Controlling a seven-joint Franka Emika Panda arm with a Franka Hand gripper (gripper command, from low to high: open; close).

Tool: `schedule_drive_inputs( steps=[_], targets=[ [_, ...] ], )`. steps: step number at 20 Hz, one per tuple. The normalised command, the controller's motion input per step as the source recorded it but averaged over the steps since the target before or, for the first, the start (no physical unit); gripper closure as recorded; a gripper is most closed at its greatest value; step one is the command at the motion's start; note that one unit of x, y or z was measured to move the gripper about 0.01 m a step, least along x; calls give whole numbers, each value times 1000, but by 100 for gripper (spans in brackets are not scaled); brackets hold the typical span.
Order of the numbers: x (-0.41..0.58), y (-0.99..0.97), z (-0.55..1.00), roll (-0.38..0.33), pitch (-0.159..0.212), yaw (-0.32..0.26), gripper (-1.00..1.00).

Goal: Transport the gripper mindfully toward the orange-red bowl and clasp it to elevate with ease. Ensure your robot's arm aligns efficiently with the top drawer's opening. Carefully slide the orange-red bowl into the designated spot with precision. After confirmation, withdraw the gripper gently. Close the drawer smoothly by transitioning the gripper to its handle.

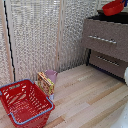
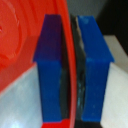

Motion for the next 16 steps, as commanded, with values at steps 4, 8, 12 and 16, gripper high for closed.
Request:
schedule_drive_inputs(
  steps=[4,8,12,16],
  targets=[
    [-154,-196,-190,0,-2,-342,100],
    [-186,-15,-158,0,0,-99,100],
    [-293,325,-206,-5,0,36,100],
    [-109,189,-36,0,0,33,-100]
  ],
)
